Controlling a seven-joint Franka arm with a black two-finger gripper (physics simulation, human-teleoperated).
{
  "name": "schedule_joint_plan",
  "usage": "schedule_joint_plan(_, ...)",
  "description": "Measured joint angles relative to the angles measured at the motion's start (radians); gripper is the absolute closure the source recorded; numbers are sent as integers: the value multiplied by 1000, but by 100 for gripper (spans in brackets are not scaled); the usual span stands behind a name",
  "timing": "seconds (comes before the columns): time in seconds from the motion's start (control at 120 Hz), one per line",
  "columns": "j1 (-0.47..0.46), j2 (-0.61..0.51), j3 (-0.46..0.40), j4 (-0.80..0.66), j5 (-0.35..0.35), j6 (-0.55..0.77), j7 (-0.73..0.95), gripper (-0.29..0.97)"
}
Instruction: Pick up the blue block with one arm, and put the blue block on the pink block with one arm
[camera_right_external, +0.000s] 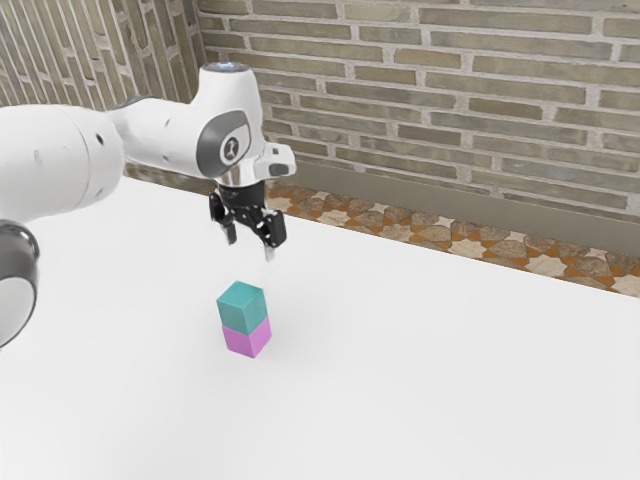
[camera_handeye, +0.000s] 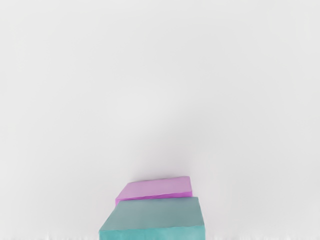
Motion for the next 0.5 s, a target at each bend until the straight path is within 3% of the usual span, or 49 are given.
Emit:
schedule_joint_plan(0.308,-115,-192,35,300,236,-247,5,1)
schedule_joint_plan(0.5,-129,-202,40,319,294,-352,5,0)
